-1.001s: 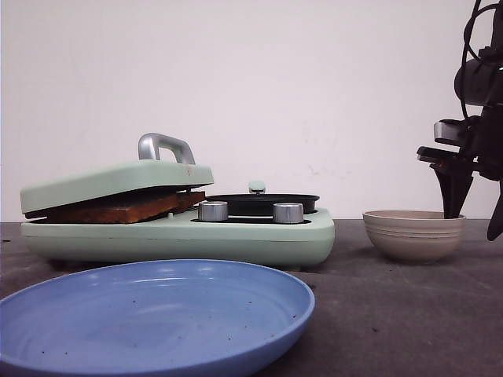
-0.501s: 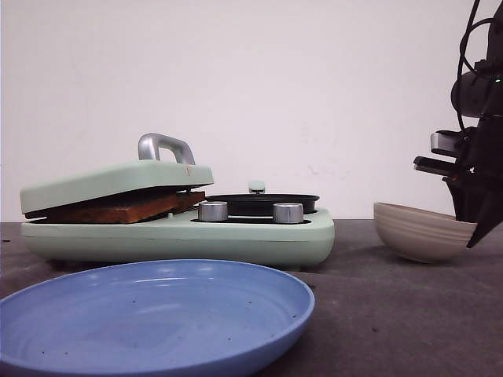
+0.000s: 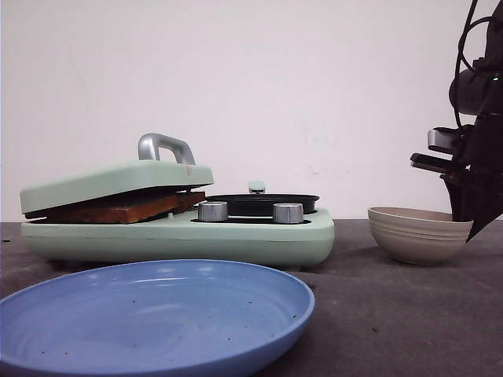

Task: Make breakfast with bread and shrimp
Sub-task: 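Lower the right gripper to the cream bowl rim and grasp it, then lift the bowl with the right gripper over the frying pan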

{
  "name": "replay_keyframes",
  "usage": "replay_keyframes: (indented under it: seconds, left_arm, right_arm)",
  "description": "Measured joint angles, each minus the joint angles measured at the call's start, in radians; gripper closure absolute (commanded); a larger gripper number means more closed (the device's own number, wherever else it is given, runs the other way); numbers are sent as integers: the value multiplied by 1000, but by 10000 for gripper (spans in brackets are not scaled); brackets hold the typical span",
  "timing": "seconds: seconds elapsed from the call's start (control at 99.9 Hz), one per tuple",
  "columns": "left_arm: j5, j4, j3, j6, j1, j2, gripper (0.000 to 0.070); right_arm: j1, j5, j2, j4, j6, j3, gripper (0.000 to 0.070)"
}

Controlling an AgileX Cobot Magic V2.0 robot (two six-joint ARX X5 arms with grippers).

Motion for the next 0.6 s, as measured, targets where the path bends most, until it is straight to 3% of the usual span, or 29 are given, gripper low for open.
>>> replay_keyframes:
  seconds: [0.461, 0.601]
  left_arm:
    - [0, -2, 0, 0, 0, 0, 156]
    - [0, -4, 0, 0, 0, 0, 156]
  right_arm:
    - [0, -22, -68, 58, 0, 0, 700]
    - [1, -87, -147, 105, 13, 0, 700]
